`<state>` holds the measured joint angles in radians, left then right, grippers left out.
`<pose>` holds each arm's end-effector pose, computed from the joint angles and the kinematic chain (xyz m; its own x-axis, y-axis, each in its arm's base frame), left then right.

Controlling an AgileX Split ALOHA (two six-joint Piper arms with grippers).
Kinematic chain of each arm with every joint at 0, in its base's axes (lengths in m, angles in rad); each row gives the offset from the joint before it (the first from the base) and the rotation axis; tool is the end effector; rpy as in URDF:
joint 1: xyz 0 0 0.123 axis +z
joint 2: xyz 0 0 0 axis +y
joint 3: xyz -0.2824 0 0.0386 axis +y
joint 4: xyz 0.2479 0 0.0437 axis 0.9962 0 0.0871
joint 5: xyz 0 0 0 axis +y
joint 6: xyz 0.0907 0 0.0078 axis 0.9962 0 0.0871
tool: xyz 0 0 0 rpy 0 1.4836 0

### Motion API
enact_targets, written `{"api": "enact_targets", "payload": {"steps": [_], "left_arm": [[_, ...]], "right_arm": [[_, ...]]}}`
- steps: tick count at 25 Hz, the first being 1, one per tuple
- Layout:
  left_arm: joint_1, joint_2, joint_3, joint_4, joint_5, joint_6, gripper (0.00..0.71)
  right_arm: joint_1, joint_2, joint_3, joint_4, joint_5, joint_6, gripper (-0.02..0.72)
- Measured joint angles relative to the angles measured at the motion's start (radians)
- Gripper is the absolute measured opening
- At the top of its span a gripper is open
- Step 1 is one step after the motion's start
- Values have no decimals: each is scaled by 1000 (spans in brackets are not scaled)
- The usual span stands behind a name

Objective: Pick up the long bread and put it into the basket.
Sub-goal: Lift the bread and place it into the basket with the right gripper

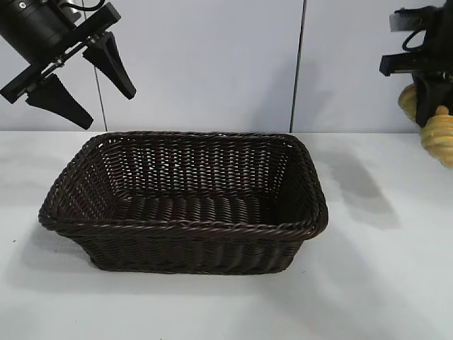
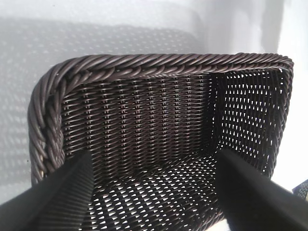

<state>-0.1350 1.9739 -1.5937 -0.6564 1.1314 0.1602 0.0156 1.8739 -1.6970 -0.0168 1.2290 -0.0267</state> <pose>0.4003 -0.1051 0.2425 -0.9881 0.0031 -0.1537 0.0908 0.8187 -0.5670 0.3954 0.0047 0.2922 -0.9674 -0.0474 -0.2488 -0.0429 0.9988 -0.0234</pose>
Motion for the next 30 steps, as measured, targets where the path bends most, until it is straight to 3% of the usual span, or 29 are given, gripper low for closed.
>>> {"api": "enact_targets", "payload": {"steps": [6,19,26,30], "left_arm": [[0,0,0,0,0,1,515],[0,0,0,0,2,1,515],[0,0,0,0,3,1,515],[0,0,0,0,3,1,515]], "right_arm": [[61,-2,0,82,3,-44,188],[343,-2,0,92,-3,-19,188],[462,-2,0,103,-66,6,188],[518,6,0,139,-117,8,188]]}}
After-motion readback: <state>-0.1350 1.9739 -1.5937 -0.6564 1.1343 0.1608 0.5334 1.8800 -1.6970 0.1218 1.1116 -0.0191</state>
